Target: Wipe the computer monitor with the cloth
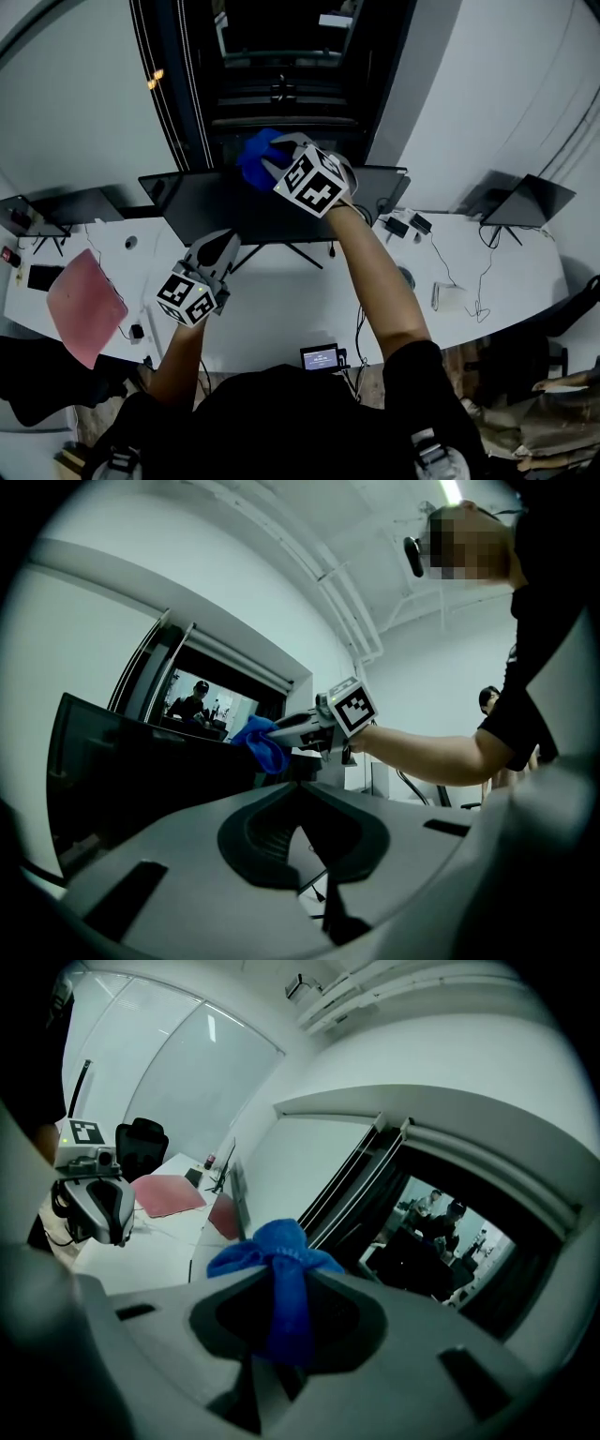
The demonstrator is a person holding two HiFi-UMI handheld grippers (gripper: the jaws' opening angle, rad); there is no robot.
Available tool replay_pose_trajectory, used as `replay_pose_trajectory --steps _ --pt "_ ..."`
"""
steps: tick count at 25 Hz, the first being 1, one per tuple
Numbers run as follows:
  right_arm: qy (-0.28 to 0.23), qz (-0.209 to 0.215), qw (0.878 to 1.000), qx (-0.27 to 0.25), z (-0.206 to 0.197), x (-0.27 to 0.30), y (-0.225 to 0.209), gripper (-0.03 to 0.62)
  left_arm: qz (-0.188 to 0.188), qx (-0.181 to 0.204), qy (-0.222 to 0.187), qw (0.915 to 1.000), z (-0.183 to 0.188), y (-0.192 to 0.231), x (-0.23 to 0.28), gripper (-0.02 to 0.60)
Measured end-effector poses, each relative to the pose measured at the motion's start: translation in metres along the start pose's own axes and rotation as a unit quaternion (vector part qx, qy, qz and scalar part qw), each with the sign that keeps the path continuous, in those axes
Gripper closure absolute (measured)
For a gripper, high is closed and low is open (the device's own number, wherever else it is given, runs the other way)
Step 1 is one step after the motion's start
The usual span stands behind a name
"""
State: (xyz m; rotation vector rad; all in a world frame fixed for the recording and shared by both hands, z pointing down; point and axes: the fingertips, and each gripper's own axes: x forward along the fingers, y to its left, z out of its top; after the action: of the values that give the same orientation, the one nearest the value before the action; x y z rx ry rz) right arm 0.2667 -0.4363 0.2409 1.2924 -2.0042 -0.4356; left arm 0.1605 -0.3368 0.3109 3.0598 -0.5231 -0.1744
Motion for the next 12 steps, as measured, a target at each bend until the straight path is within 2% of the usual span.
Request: replay_pose_trajectory --steps 12 --pt "0.005 -0.026 1.0 0.016 -0.06 -0.053 -0.035 0.497 -0.017 -0.004 0.001 0.9999 -0.012 -0.039 0.05 0.588"
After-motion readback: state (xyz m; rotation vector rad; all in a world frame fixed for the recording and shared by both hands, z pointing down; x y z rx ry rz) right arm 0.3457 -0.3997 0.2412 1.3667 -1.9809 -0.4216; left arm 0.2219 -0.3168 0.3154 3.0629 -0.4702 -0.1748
